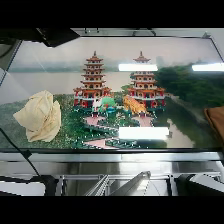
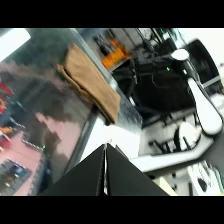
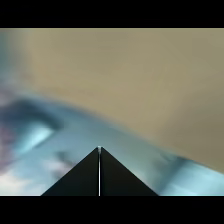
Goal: Fold the shirts.
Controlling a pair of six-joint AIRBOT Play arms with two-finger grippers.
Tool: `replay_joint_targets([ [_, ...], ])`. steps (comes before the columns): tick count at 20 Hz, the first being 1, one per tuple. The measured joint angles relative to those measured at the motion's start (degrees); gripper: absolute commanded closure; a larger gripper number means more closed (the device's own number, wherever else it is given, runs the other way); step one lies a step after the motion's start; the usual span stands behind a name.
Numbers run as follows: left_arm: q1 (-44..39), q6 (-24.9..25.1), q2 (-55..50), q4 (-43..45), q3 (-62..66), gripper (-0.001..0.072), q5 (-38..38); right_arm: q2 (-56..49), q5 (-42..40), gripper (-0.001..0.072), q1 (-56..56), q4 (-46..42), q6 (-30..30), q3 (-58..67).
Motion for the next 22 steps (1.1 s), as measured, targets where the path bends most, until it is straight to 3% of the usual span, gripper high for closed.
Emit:
replay_joint_targets([
  [3,3.9,-1.7,3.2,2.8,-0.8,0.0705,0.1,6.3,-1.9,0.0691,12.4,10.3,-4.2,-0.8],
  [6,4.6,-3.4,10.1,10.1,-7.3,0.0703,-0.7,14.1,-2.6,0.0691,27.6,15.0,-6.6,-4.7],
  [13,-3.9,-2.4,31.5,20.5,-44.4,0.0702,3.5,27.3,-12.3,0.0691,62.6,15.2,-8.4,-23.0],
  [17,-8.0,-1.4,39.4,22.6,-63.0,0.0702,9.0,27.5,-15.0,0.069,70.2,14.8,-8.5,-27.2],
  [22,-8.2,-1.0,42.7,23.3,-70.3,0.0703,11.3,27.4,-15.7,0.069,72.6,14.8,-8.5,-28.4],
])
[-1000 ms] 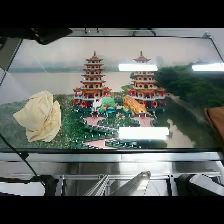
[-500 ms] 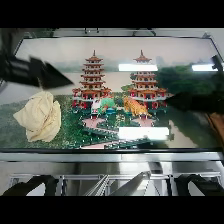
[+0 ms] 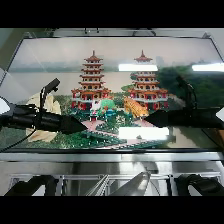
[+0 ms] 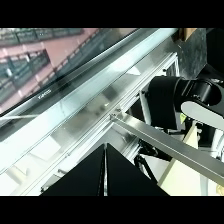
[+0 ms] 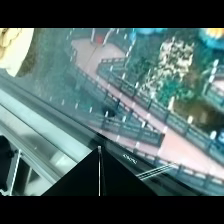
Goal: Fold the shirts.
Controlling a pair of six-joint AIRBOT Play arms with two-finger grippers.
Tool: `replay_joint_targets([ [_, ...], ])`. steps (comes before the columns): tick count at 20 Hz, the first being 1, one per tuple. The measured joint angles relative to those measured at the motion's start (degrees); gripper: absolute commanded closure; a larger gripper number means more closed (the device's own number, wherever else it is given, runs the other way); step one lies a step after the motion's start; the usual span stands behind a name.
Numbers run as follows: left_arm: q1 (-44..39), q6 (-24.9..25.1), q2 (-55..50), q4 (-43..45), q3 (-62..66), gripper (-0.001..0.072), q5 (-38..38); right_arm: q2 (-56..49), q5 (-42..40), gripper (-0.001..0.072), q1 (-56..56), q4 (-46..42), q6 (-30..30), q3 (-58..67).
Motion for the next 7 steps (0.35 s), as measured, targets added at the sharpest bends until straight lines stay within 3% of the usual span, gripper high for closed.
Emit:
replay_joint_targets([
  [7,0.1,0.0,0.7,0.1,-1.5,0.0703,0.6,0.0,0.6,0.069,0.5,0.2,0.4,-0.2],
])
